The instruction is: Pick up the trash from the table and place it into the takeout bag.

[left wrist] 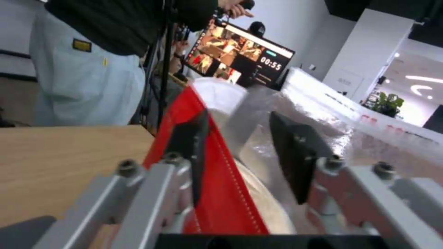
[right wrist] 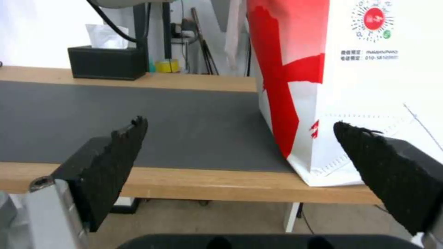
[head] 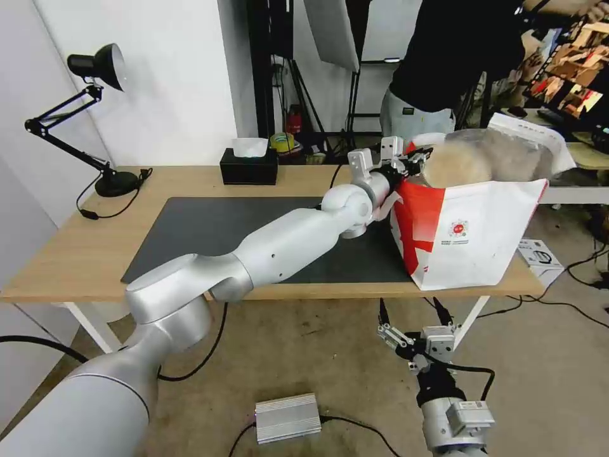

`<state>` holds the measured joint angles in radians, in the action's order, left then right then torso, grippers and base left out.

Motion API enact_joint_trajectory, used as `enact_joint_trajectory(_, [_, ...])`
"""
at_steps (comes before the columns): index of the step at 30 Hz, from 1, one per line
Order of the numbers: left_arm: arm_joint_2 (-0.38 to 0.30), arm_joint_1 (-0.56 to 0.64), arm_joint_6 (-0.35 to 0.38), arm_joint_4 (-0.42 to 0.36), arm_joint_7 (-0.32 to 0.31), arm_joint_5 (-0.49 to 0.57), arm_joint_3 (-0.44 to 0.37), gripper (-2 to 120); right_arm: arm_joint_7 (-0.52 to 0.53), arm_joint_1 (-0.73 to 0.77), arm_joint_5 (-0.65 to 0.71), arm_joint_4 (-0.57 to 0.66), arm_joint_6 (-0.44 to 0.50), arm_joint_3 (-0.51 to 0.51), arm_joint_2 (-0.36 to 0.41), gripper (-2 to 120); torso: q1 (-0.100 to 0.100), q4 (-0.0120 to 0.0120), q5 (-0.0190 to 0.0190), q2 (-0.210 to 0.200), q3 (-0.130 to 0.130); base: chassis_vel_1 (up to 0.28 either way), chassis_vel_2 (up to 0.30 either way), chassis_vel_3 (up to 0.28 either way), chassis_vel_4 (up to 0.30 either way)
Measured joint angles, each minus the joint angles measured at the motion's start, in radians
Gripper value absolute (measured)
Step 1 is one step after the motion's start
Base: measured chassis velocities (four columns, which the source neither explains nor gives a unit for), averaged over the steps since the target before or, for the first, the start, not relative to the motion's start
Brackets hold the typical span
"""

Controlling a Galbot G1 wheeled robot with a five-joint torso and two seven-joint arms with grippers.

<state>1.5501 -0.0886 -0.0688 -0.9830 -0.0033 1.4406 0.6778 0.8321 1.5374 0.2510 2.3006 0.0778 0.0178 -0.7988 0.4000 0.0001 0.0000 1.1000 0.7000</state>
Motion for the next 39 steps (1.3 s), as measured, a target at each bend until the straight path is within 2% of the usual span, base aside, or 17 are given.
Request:
enact_joint_trajectory(2, [-0.009,0.0,-0.002,-0.011,0.015,0.002,-0.001,56,0.0,0.0,0.0,0.0,0.0,0.0,0.0,100,0.0,-0.0001,0.0,0.0,0.0,0.0,0.0,0.0,0.0])
enact_joint_trajectory(3, [-0.009,0.0,-0.002,-0.011,0.015,0.002,-0.001,56,0.0,0.0,0.0,0.0,0.0,0.0,0.0,100,0.0,-0.0001,0.0,0.0,0.0,0.0,0.0,0.0,0.0])
enact_joint_trajectory(4, [-0.013,0.0,-0.004,-0.013,0.017,0.004,-0.002,62,0.0,0.0,0.0,0.0,0.0,0.0,0.0,100,0.0,-0.0001,0.0,0.0,0.0,0.0,0.0,0.0,0.0])
enact_joint_trajectory(14, [-0.025,-0.014,-0.014,-0.038,0.008,-0.006,-0.011,98,0.0,0.0,0.0,0.0,0.0,0.0,0.0,100,0.0,-0.0001,0.0,0.0,0.0,0.0,0.0,0.0,0.0])
enact_joint_trajectory(19, [-0.063,-0.024,-0.007,-0.098,-0.012,0.013,-0.023,100,0.0,0.0,0.0,0.0,0.0,0.0,0.0,100,0.0,-0.0004,0.0001,0.0,0.0,0.0,0.0,0.0,0.0])
enact_joint_trajectory(22, [-0.115,-0.02,-0.004,-0.18,-0.058,0.018,-0.057,100,0.0,0.0,0.0,0.0,0.0,0.0,0.0,100,0.0,0.0,-0.0001,0.0,0.0,0.0,0.0,0.0,0.0])
enact_joint_trajectory(24, [-0.128,-0.018,-0.005,-0.197,-0.067,0.018,-0.062,100,0.0,0.0,0.0,0.0,0.0,0.0,0.0,100,0.0,-0.0001,-0.0001,0.0,0.0,0.0,0.0,0.0,0.0])
enact_joint_trajectory(26, [-0.201,-0.008,-0.015,-0.274,-0.115,0.006,-0.069,100,0.0,0.0,0.0,0.0,0.0,0.0,0.0,100,0.0,-0.0004,-0.0001,0.0,0.0,0.0,0.0,0.0,0.0])
enact_joint_trajectory(27, [-0.237,-0.002,-0.022,-0.308,-0.128,-0.003,-0.071,100,0.0,0.0,0.0,0.0,0.0,0.0,0.0,100,0.0,-0.0003,-0.0002,0.0,0.0,0.0,0.0,0.0,0.0])
enact_joint_trajectory(28, [-0.237,-0.002,-0.022,-0.308,-0.128,-0.003,-0.071,100,0.0,0.0,0.0,0.0,0.0,0.0,0.0,100,0.0,-0.0003,-0.0002,0.0,0.0,0.0,0.0,0.0,0.0])
enact_joint_trajectory(30, [-0.338,0.027,-0.04,-0.411,-0.154,-0.022,-0.077,100,0.0,0.0,0.0,0.0,0.0,0.0,0.0,100,0.0,0.0001,-0.0003,0.0,0.0,0.0,0.0,0.0,0.0])
enact_joint_trajectory(31, [-0.338,0.027,-0.04,-0.411,-0.154,-0.022,-0.077,100,0.0,0.0,0.0,0.0,0.0,0.0,0.0,100,0.0,0.0001,-0.0003,0.0,0.0,0.0,0.0,0.0,0.0])
enact_joint_trajectory(32, [-0.382,0.046,-0.05,-0.458,-0.175,-0.028,-0.082,100,0.0,0.0,0.0,0.0,0.0,0.0,0.0,100,0.0,0.0002,-0.0004,0.0,0.0,0.0,0.0,0.0,0.0])
enact_joint_trajectory(35, [-0.547,0.163,-0.087,-0.613,-0.23,-0.047,-0.125,100,0.0,0.0,0.0,0.0,0.0,0.0,0.0,100,0.0,-0.0003,-0.0006,0.0,0.0,0.0,0.0,0.0,0.0])
enact_joint_trajectory(36, [-0.547,0.163,-0.087,-0.613,-0.23,-0.047,-0.125,100,0.0,0.0,0.0,0.0,0.0,0.0,0.0,100,0.0,-0.0003,-0.0006,0.0,0.0,0.0,0.0,0.0,0.0])
enact_joint_trajectory(38, [-0.648,0.267,-0.121,-0.686,-0.244,-0.093,-0.192,100,0.0,0.0,0.0,0.0,0.0,0.0,0.0,100,0.0,0.0007,-0.0007,0.0,0.0,0.0,0.0,0.0,0.0])
enact_joint_trajectory(39, [-0.696,0.327,-0.148,-0.723,-0.251,-0.126,-0.24,100,0.0,0.0,0.0,0.0,0.0,0.0,0.0,100,0.0,0.0003,-0.001,0.0,0.0,0.0,0.0,0.0,0.0])
